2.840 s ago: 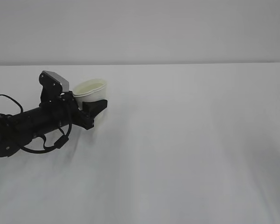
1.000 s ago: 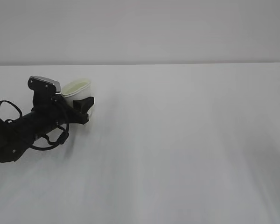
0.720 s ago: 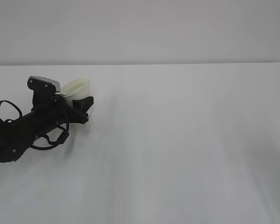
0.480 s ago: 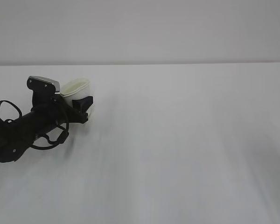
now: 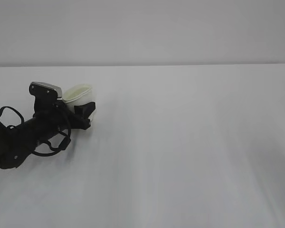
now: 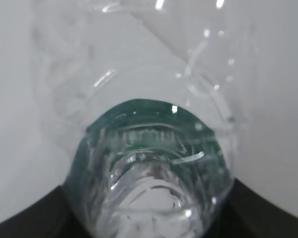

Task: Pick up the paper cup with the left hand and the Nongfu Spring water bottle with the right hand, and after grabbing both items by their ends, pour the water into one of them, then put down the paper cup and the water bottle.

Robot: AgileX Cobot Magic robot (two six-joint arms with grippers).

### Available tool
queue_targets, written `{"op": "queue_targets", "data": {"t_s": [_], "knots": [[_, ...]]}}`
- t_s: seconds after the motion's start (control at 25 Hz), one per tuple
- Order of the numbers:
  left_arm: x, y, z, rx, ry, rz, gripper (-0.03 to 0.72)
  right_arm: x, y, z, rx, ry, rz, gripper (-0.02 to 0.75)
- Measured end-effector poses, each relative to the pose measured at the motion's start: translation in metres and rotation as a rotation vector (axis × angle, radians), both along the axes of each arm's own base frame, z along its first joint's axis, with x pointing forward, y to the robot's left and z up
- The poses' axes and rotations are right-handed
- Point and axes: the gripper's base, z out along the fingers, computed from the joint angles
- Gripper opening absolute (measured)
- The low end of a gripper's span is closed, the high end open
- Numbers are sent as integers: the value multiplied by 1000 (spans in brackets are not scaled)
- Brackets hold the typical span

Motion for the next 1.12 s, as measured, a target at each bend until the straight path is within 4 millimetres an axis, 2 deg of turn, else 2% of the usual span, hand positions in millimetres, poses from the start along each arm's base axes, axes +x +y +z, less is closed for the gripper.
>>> {"op": "queue_targets", "data": {"t_s": [0.28,0.36,0.48,0.6,1.12], "knots": [[0,0,0,0,-1,-2,400,0,0,0,2,0,-1,420],[0,0,0,0,-1,-2,439,0,0,0,2,0,-1,420],[0,0,-1,0,0,-4,545,0,0,0,4,0,-2,420],[0,0,0,-1,-3,-5,608,0,0,0,4,0,0,420],[-4,-2,-1,8,1,-34,629,0,0,0,7,-1,-2,420]]}}
